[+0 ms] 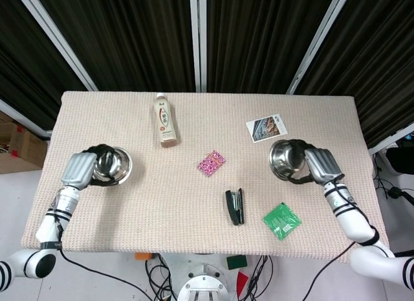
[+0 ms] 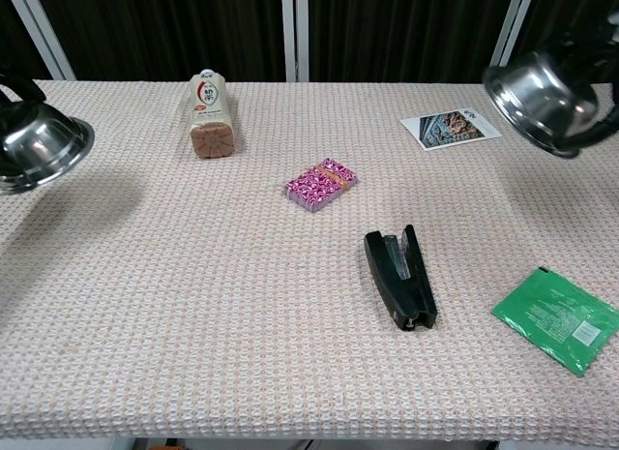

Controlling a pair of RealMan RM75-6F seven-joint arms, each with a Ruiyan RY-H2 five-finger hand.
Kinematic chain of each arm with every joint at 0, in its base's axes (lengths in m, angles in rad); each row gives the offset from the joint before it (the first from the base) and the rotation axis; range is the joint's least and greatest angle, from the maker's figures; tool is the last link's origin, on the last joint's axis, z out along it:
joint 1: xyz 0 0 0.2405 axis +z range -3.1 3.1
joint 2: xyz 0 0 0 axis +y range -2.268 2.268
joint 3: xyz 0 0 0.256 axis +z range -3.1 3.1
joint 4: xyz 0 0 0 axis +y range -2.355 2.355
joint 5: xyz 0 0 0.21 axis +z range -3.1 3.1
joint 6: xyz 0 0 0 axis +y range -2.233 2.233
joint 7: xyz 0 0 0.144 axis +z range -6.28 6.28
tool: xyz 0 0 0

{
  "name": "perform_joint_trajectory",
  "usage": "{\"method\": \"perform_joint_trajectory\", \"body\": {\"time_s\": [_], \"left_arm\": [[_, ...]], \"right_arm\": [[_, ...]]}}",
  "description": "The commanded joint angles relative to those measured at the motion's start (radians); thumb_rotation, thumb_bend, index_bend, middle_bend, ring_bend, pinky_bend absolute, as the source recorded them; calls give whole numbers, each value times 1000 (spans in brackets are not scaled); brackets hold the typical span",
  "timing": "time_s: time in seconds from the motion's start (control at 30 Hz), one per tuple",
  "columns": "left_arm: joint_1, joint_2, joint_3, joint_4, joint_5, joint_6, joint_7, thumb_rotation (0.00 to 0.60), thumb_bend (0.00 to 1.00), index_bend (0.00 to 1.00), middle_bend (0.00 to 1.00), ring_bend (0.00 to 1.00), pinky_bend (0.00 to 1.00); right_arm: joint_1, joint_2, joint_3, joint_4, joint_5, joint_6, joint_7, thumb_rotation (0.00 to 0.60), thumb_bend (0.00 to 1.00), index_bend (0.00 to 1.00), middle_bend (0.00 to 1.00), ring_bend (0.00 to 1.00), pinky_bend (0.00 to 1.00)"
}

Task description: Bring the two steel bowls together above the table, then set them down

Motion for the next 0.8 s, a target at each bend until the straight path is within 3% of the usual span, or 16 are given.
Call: {"method": "perform_joint_trajectory", "body": {"time_s": [0.03,0.07,0.1,0.13,0.2,0.23,0.27,0.37,0.57,0.73,0.8], "left_arm": [[-18,-27,4,17,-8,-24,24,600,227,565,588,554,749],[-22,-28,5,18,-8,-32,28,600,220,518,561,536,739],[-26,-27,7,17,-8,-43,30,600,192,373,472,471,694],[-33,-19,15,10,-4,-70,24,600,147,211,341,358,610],[-34,-14,14,7,7,-73,8,600,44,17,89,129,419],[-31,-17,14,10,12,-63,7,600,11,0,18,51,336],[-28,-18,15,9,15,-58,7,600,0,0,0,19,279],[-18,-20,19,5,19,-37,21,592,0,0,0,0,196],[9,-11,24,-26,7,0,53,526,0,0,0,0,177],[109,-5,12,-106,41,224,76,338,0,0,0,0,162],[170,1,28,-143,68,332,98,306,0,0,0,0,150]], "right_arm": [[-24,41,-51,-55,118,-33,-85,600,328,789,609,583,663],[-21,34,-53,-48,124,-46,-83,600,322,763,588,563,644],[-18,28,-54,-41,128,-61,-77,600,290,684,526,493,582],[-14,22,-54,-32,130,-83,-63,600,235,547,410,357,466],[-12,9,-51,-11,125,-91,-53,600,86,219,141,84,225],[-13,4,-50,-6,123,-89,-51,600,24,73,35,7,129],[-13,1,-49,-5,123,-91,-47,600,4,19,6,0,88],[-17,-3,-45,-4,121,-87,-38,600,0,0,0,0,15],[-55,6,-41,-27,83,-37,2,600,0,0,0,0,0],[-163,8,-69,-83,-45,163,17,600,0,0,0,0,0],[-223,-4,-103,-96,-97,267,-22,600,0,0,0,0,0]]}}
